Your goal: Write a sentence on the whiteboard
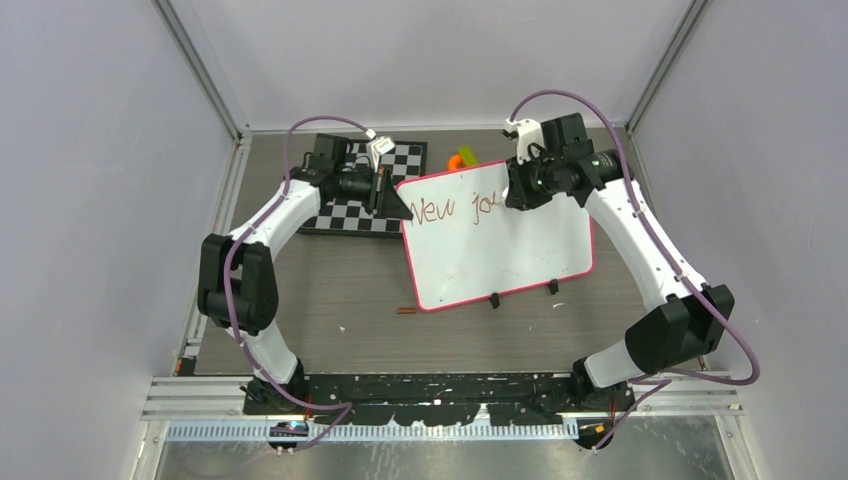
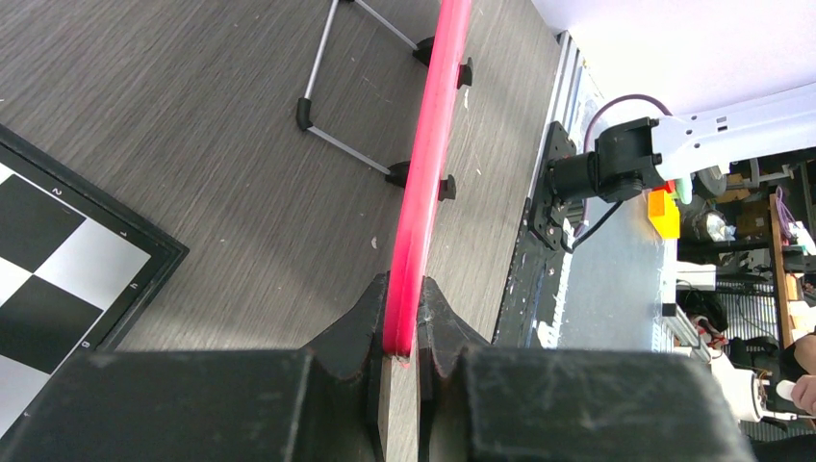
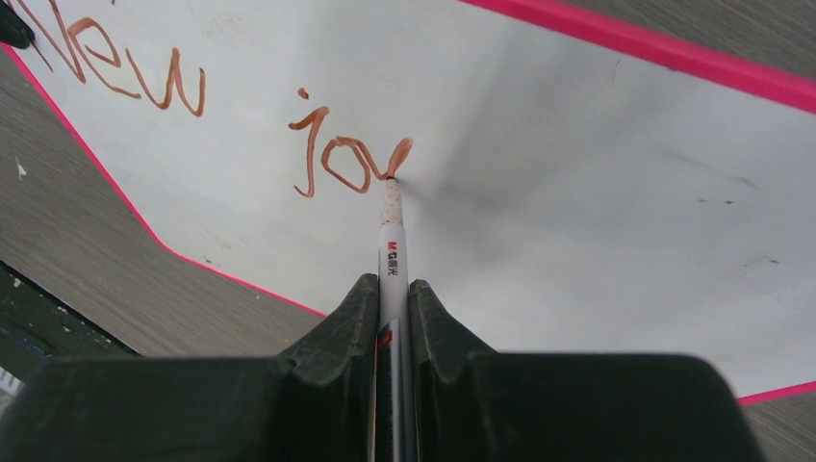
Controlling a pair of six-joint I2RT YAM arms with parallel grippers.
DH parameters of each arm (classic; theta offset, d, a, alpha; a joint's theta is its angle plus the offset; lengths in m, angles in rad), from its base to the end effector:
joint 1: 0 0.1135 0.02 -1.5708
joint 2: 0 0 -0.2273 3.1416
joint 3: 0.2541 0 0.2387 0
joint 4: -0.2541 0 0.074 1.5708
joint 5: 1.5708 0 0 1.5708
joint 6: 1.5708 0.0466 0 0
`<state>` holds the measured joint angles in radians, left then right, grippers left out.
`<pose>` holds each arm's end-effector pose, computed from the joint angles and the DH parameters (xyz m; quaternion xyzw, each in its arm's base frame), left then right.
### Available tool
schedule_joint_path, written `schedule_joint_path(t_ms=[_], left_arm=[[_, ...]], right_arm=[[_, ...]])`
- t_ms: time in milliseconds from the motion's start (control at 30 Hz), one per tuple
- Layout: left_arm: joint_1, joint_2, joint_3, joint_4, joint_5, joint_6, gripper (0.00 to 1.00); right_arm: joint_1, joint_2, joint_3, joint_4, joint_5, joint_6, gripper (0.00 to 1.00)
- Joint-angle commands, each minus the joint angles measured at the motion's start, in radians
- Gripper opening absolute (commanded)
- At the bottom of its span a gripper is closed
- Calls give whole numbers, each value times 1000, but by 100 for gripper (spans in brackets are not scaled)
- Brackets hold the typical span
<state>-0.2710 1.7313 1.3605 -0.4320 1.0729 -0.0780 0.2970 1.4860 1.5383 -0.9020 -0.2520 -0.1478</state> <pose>0.3362 -0.1359 0.2408 0.2674 0.7748 -0.5226 0.2348 0.2901 0.1009 0.3225 -0.2480 0.8956 0.1433 0.3403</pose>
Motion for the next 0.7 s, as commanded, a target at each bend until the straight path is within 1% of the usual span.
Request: schedule_joint_path(t_ms=[0, 167, 333, 467, 667], left_arm=[[-13, -7, 7, 31, -47, 11, 0], [-13, -11, 1, 33, -47, 11, 0], [-13, -12, 2, 35, -48, 10, 0], [-13, -12, 3, 36, -50, 11, 0], [-13, -9, 5, 34, -50, 9, 0]], right_arm=[[-5, -43, -44, 35, 19, -3, 0], [0, -60, -93, 46, 0, 11, 0], [28, -55, -101, 52, -9, 24, 0], [55, -44, -70, 28, -26, 25, 0], [60, -73, -7, -47, -122, 16, 0]])
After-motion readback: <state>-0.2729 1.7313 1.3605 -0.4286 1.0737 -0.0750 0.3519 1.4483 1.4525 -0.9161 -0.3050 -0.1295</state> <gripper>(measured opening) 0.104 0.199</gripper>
